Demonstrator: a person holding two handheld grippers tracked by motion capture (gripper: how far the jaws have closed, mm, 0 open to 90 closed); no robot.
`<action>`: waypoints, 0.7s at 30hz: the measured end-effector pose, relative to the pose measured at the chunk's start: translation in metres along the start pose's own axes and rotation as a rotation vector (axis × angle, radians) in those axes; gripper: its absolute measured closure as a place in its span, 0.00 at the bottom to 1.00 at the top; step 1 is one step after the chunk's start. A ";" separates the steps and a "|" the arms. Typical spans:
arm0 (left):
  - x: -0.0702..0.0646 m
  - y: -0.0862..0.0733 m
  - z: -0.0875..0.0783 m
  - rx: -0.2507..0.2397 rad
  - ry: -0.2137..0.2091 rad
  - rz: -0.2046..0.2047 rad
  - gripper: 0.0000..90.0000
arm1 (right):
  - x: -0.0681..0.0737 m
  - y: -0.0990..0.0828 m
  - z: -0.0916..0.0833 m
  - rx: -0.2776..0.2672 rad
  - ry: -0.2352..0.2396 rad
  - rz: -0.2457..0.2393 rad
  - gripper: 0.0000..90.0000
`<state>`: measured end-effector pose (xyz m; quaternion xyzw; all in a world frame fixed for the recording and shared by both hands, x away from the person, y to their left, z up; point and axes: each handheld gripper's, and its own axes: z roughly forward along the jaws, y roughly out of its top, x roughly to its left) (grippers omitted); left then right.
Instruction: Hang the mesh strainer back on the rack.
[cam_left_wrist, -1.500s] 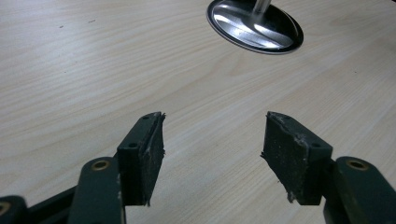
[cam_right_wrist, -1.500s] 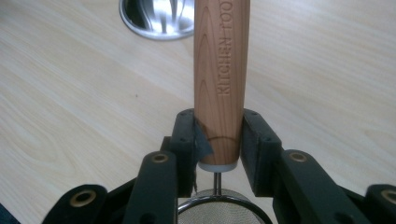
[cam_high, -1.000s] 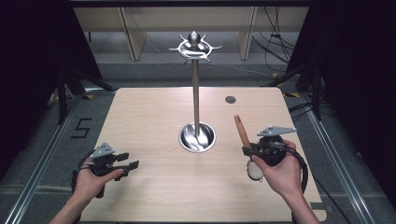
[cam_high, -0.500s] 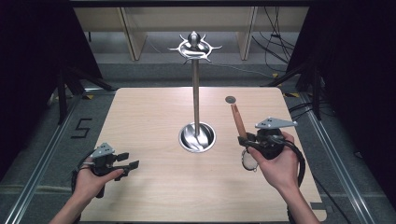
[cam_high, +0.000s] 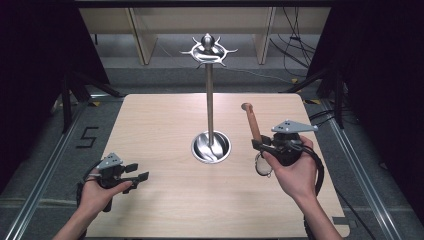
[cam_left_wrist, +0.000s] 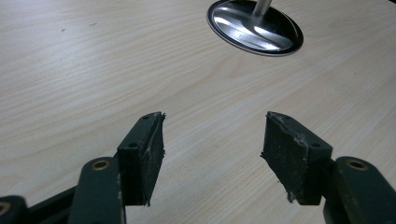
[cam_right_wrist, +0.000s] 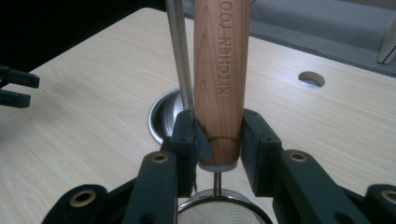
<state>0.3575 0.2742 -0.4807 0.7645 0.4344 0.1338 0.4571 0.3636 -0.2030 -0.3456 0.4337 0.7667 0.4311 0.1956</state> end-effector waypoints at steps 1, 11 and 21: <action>0.000 0.000 0.000 -0.001 0.000 0.000 0.41 | 0.000 0.001 -0.001 0.017 0.007 0.001 0.77; -0.001 0.000 0.002 0.003 0.001 0.000 0.41 | -0.001 0.008 -0.004 -0.032 0.009 -0.011 0.77; 0.000 0.000 0.001 0.001 0.003 0.003 0.41 | 0.005 0.019 -0.003 -0.085 0.014 -0.038 0.77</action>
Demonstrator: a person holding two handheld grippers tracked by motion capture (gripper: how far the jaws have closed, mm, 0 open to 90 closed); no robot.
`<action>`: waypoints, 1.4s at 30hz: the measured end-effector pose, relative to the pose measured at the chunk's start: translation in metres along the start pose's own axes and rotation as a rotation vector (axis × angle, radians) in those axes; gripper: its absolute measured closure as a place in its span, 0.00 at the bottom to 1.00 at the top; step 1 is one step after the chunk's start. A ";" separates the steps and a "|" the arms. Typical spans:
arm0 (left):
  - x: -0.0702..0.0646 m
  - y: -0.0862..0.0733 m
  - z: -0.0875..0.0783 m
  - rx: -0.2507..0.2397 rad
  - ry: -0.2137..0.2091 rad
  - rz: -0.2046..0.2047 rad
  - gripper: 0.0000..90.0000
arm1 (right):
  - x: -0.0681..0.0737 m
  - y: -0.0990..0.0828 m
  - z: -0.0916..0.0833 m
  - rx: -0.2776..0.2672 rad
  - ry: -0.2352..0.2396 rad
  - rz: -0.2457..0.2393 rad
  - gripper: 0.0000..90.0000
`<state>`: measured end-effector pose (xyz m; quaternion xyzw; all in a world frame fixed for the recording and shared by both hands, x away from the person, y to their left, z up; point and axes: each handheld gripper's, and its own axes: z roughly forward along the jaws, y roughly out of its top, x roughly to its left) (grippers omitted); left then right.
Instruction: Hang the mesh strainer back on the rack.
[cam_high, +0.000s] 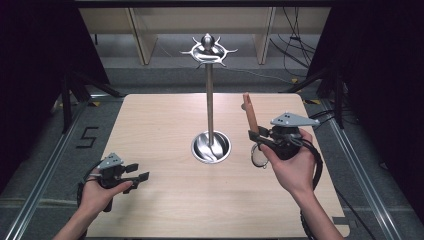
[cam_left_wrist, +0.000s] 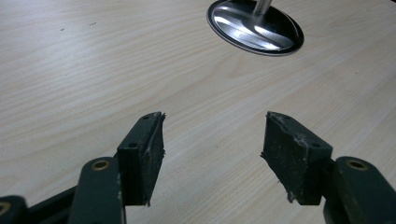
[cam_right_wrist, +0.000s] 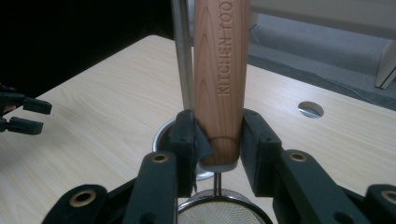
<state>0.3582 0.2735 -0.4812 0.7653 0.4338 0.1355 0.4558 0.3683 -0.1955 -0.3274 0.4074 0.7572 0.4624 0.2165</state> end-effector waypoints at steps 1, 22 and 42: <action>0.000 0.000 0.000 0.000 0.000 0.000 0.41 | 0.000 0.000 0.000 0.000 0.000 0.000 0.77; 0.000 0.000 -0.001 -0.003 0.001 -0.002 0.41 | 0.009 0.033 -0.001 -0.118 0.010 -0.039 0.77; 0.000 0.000 -0.001 -0.009 0.005 -0.002 0.41 | 0.019 0.058 0.003 -0.182 0.022 -0.029 0.77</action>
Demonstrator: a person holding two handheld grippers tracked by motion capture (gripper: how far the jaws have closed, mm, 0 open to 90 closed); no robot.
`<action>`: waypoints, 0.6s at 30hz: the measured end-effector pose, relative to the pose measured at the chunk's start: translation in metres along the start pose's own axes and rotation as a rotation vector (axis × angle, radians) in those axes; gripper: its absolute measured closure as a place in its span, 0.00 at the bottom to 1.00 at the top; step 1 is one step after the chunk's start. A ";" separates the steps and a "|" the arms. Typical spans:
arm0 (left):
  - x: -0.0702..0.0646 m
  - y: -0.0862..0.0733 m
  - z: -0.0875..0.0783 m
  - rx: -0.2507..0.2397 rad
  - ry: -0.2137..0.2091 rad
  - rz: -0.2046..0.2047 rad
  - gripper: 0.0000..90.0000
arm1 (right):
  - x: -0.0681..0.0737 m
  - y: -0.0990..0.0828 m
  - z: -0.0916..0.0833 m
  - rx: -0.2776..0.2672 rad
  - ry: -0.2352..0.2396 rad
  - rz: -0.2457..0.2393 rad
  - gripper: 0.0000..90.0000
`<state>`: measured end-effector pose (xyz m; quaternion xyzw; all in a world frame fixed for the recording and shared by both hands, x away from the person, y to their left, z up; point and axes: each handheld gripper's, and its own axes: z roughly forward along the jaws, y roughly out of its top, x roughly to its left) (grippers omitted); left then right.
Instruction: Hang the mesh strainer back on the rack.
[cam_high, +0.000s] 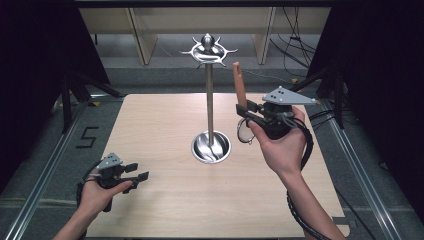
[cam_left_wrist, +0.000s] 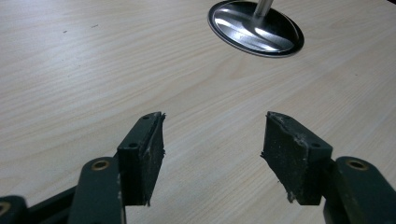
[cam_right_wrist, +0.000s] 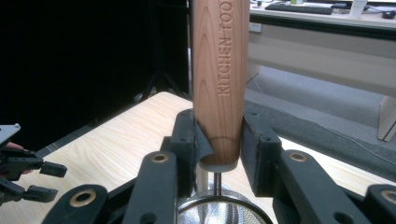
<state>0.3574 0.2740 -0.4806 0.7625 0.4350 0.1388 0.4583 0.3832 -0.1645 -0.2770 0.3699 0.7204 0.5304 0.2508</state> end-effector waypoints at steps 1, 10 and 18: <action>0.000 0.000 0.000 0.000 0.000 0.000 0.41 | -0.001 0.001 0.001 -0.002 0.007 -0.017 0.77; 0.001 0.000 0.000 0.001 -0.003 0.003 0.41 | 0.005 0.008 0.005 0.006 0.015 0.002 0.77; 0.000 0.000 0.000 -0.006 -0.004 -0.003 0.41 | 0.004 0.011 0.009 -0.002 0.017 -0.015 0.77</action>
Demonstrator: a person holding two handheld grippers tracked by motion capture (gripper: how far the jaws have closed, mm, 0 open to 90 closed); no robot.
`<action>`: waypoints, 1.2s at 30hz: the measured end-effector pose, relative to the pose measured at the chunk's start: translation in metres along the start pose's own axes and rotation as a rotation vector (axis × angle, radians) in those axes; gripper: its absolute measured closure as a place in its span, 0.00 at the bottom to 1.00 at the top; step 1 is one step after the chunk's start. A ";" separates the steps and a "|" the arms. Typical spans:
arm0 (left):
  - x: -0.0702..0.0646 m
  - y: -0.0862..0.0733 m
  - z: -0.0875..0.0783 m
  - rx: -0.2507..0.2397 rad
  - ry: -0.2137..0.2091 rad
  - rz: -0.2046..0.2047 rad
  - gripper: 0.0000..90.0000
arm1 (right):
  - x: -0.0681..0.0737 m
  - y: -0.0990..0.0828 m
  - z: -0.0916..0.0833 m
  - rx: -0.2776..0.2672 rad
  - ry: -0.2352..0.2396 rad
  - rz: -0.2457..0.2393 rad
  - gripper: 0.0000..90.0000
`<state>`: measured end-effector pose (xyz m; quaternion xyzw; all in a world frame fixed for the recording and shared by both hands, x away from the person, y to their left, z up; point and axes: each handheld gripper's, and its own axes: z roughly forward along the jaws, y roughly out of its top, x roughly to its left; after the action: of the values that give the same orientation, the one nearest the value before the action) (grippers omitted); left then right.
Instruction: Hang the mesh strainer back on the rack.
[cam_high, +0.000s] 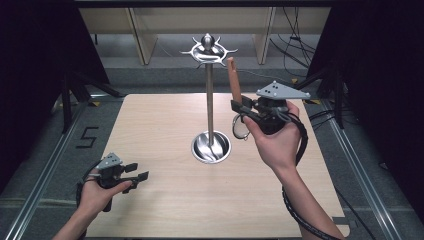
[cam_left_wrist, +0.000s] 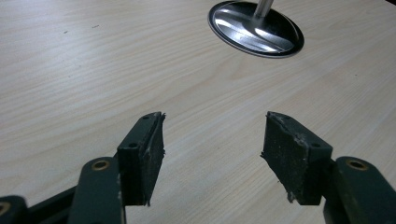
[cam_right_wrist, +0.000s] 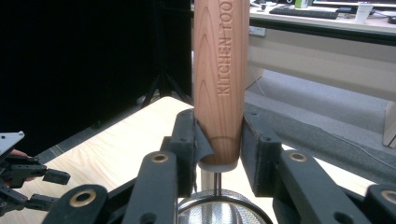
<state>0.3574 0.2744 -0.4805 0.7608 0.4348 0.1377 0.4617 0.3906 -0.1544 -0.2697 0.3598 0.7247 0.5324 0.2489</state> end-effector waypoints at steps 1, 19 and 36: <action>0.000 0.000 0.000 -0.001 0.000 0.000 0.41 | 0.001 0.000 0.000 0.004 -0.002 0.007 0.77; 0.001 0.000 0.000 0.002 0.003 0.003 0.41 | 0.000 0.003 0.013 0.010 0.002 -0.014 0.77; 0.001 0.000 -0.001 0.005 -0.003 0.004 0.41 | 0.002 0.001 0.025 0.043 0.003 -0.011 0.77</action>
<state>0.3578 0.2757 -0.4801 0.7631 0.4329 0.1365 0.4601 0.4084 -0.1379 -0.2760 0.3600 0.7384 0.5159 0.2429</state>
